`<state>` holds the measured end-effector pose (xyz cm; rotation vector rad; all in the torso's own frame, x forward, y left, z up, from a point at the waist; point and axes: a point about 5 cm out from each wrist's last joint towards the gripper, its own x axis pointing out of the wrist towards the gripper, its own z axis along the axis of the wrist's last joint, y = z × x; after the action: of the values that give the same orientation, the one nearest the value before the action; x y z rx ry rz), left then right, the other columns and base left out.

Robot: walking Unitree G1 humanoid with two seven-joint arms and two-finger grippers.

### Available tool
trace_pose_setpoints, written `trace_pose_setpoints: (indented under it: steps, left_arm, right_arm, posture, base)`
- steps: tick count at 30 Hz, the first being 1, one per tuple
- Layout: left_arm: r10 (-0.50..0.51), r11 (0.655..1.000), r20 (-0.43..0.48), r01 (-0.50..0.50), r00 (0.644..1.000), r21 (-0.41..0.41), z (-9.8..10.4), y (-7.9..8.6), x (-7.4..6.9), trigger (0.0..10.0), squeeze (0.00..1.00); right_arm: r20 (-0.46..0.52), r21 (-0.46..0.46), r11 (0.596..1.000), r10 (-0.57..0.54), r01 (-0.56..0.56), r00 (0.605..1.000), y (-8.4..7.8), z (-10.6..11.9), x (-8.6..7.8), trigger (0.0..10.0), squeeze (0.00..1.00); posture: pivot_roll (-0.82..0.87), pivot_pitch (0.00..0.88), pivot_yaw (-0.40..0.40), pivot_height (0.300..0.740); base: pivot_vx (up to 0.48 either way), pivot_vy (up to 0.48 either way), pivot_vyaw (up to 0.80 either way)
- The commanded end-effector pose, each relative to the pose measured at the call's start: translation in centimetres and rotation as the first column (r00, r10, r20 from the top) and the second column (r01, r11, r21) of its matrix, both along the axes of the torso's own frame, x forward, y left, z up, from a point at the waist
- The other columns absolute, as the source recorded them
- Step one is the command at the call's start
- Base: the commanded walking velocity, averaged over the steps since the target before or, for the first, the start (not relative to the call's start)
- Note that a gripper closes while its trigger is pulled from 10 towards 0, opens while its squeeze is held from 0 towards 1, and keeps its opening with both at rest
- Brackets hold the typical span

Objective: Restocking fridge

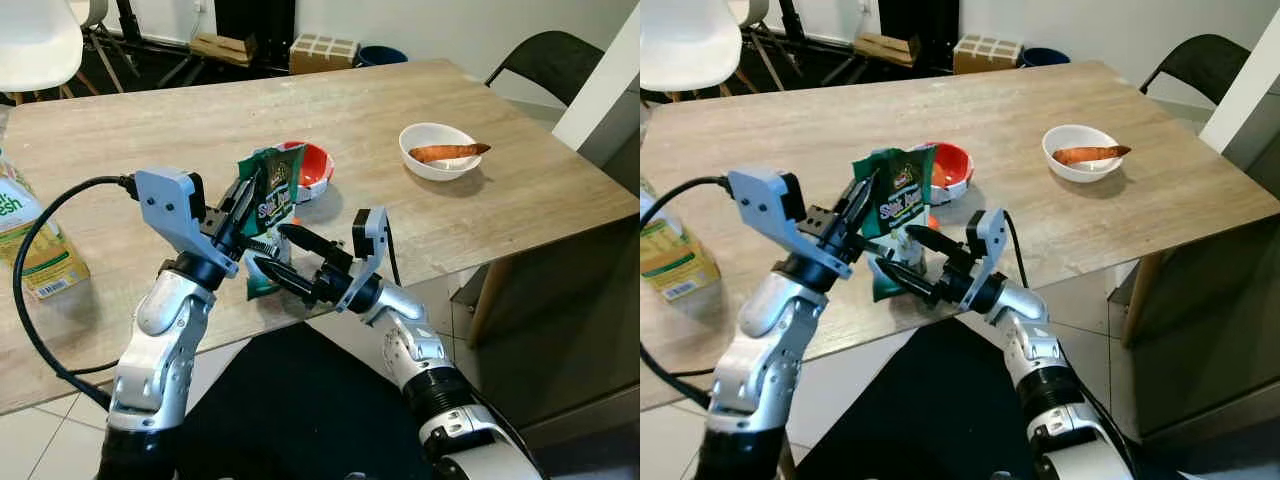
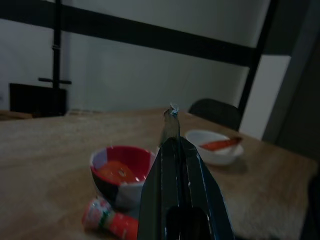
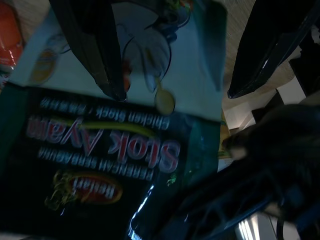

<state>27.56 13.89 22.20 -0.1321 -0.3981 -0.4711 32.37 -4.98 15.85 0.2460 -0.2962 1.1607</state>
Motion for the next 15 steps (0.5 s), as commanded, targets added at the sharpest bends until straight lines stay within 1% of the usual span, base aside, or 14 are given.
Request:
trace_pose_setpoints:
  steps: [1,3,4,6,7,9,10,12,13,14,15]
  left_arm:
    - [0.002,1.000,0.015,-0.002,1.000,0.027,0.1,1.0,-0.5,0.0,0.00]
    - [0.002,1.000,0.015,-0.002,1.000,0.027,0.1,1.0,-0.5,0.0,0.00]
    - [0.006,0.999,0.001,-0.006,1.000,0.052,-0.2,2.0,-0.8,0.0,0.00]
    - [0.004,0.998,-0.004,-0.004,1.000,0.061,-0.3,2.3,-1.0,0.0,0.00]
    - [-0.007,0.997,-0.014,0.008,1.000,0.081,-0.5,2.5,-1.2,0.0,0.00]
    - [-0.014,0.996,-0.020,0.016,1.000,0.093,-0.6,2.6,-1.3,0.0,0.00]
    - [-0.027,0.992,-0.031,0.031,0.999,0.118,-0.8,2.7,-1.4,0.0,0.00]
    - [-0.027,0.992,-0.031,0.031,0.999,0.118,-0.8,2.7,-1.4,0.0,0.00]
    - [-0.041,0.988,-0.044,0.047,0.998,0.150,-1.1,2.8,-1.6,0.0,0.00]
    - [-0.041,0.988,-0.044,0.047,0.998,0.150,-1.1,2.8,-1.6,0.0,0.00]
    - [-0.052,0.982,-0.055,0.061,0.997,0.179,-1.3,2.9,-1.7,0.0,0.00]
  right_arm:
    - [-0.018,-0.003,1.000,-0.002,0.002,1.000,-0.2,-0.7,-0.2,10.0,0.00]
    - [-0.018,-0.003,1.000,-0.002,0.002,1.000,-0.2,-0.7,-0.2,10.0,0.00]
    - [-0.019,-0.004,1.000,0.000,0.000,1.000,-0.1,-0.7,-0.2,10.0,0.00]
    - [-0.019,-0.005,1.000,0.001,-0.001,1.000,-0.1,-0.6,-0.2,10.0,0.00]
    - [-0.020,-0.004,1.000,0.001,-0.001,1.000,-0.1,-0.6,-0.1,10.0,0.00]
    - [-0.020,-0.004,1.000,0.001,-0.001,1.000,0.0,-0.6,-0.1,10.0,0.00]
    - [-0.021,-0.004,1.000,0.002,-0.002,1.000,0.0,-0.6,-0.1,10.0,0.00]
    - [-0.021,-0.004,1.000,0.002,-0.002,1.000,0.0,-0.6,-0.1,10.0,0.00]
    - [-0.021,-0.004,1.000,0.001,-0.001,1.000,0.0,-0.6,-0.1,10.0,0.00]
    - [-0.021,-0.004,1.000,0.001,-0.001,1.000,0.0,-0.6,-0.1,10.0,0.00]
    - [-0.023,-0.004,1.000,0.000,0.000,1.000,0.0,-0.7,-0.2,10.0,0.00]
  posture:
    - [-0.02,0.134,-0.055,0.740]
    - [-0.02,0.134,-0.055,0.740]
    - [-0.02,0.136,-0.057,0.740]
    - [-0.02,0.136,-0.057,0.740]
    - [-0.02,0.137,-0.058,0.740]
    - [-0.02,0.137,-0.058,0.740]
    - [-0.02,0.138,-0.059,0.740]
    - [-0.02,0.138,-0.059,0.740]
    - [-0.02,0.139,-0.060,0.740]
    - [-0.02,0.139,-0.060,0.740]
    - [-0.02,0.138,-0.060,0.740]
  base:
    - [0.000,0.000,0.00]
    - [0.000,0.000,0.00]
    - [0.000,0.000,0.00]
    - [0.000,0.000,0.00]
    - [0.000,0.000,0.00]
    - [0.000,0.000,0.00]
    - [0.000,0.000,0.00]
    - [0.000,0.000,0.00]
    - [0.000,0.000,0.00]
    - [0.000,0.000,0.00]
    - [0.000,0.000,0.00]
